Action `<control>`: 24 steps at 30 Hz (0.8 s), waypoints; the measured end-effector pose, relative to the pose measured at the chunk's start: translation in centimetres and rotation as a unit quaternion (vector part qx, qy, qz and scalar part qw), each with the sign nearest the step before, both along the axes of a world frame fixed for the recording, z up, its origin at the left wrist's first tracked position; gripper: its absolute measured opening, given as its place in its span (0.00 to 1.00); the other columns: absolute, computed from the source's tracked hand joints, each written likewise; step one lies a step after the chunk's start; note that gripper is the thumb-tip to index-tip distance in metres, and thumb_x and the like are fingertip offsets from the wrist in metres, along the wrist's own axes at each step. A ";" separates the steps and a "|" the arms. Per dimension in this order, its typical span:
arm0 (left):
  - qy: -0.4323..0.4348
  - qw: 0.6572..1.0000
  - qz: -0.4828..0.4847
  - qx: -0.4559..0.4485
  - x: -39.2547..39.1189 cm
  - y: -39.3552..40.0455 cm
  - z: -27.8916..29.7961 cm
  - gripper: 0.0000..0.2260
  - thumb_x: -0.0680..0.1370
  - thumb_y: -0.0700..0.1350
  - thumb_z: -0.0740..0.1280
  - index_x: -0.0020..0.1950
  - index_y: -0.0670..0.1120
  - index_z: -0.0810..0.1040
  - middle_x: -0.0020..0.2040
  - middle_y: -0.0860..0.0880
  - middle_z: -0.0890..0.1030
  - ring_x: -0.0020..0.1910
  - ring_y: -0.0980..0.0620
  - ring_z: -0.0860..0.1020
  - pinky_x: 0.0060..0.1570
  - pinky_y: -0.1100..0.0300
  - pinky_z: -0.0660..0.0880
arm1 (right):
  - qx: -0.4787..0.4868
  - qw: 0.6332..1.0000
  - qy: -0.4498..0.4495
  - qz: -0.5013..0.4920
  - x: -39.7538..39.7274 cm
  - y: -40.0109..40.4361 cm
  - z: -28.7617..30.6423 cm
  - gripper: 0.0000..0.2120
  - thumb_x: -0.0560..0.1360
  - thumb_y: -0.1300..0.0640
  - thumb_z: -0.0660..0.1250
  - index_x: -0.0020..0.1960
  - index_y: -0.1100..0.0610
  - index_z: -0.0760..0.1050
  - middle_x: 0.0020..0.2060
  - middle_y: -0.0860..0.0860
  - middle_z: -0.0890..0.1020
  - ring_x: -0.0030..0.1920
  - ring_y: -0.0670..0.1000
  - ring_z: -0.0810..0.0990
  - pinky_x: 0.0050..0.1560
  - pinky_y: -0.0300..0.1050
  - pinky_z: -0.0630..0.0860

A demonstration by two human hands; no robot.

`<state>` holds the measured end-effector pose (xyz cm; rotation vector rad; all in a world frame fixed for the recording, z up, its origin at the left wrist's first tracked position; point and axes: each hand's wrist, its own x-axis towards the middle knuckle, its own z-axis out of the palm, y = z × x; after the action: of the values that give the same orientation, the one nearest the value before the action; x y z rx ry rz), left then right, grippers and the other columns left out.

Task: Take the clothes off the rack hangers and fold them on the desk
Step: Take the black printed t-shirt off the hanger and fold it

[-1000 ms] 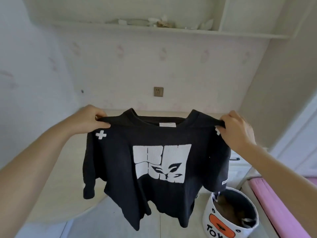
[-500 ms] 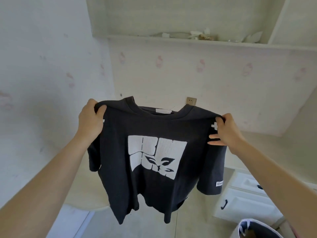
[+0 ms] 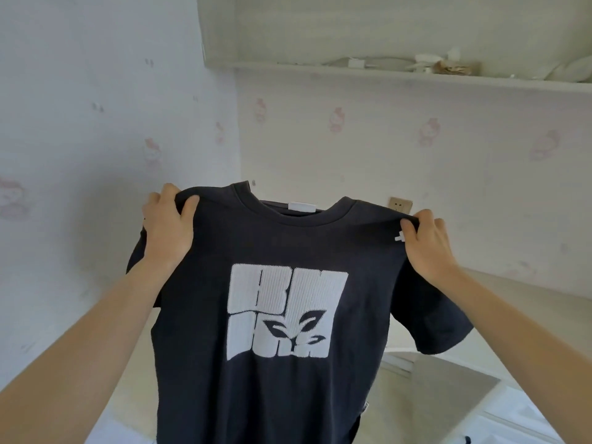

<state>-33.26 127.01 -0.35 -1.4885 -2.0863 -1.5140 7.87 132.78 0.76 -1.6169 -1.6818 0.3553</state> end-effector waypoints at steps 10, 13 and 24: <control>-0.092 0.976 0.022 -0.197 -7.3 19.6 -13.0 0.12 0.80 0.54 0.60 0.48 0.46 0.68 0.45 0.39 0.75 0.45 0.37 0.76 0.47 0.40 0.75 | -0.118 0.991 -0.052 0.020 -7.0 20.9 -10.2 0.13 0.81 0.48 0.58 0.54 0.59 0.68 0.51 0.57 0.72 0.48 0.57 0.72 0.48 0.50 0.69; -0.108 0.962 0.030 -0.249 -9.0 23.7 -17.6 0.12 0.80 0.53 0.61 0.49 0.44 0.69 0.46 0.39 0.75 0.45 0.36 0.77 0.48 0.39 0.75 | -0.160 0.985 -0.054 0.026 -9.1 26.0 -14.2 0.14 0.81 0.49 0.59 0.56 0.60 0.69 0.52 0.58 0.72 0.50 0.58 0.72 0.49 0.50 0.69; -0.156 0.919 0.095 -0.350 -10.2 31.1 -30.4 0.15 0.82 0.47 0.62 0.59 0.35 0.69 0.56 0.36 0.72 0.46 0.45 0.71 0.47 0.52 0.69 | -0.226 0.968 -0.094 0.057 -15.0 37.2 -27.7 0.06 0.82 0.53 0.55 0.53 0.55 0.60 0.50 0.57 0.71 0.51 0.60 0.69 0.50 0.55 0.68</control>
<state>-43.44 158.14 -30.79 -1.1964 -3.0836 -1.0202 -7.14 169.93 -26.91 -1.9325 -1.9434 0.7048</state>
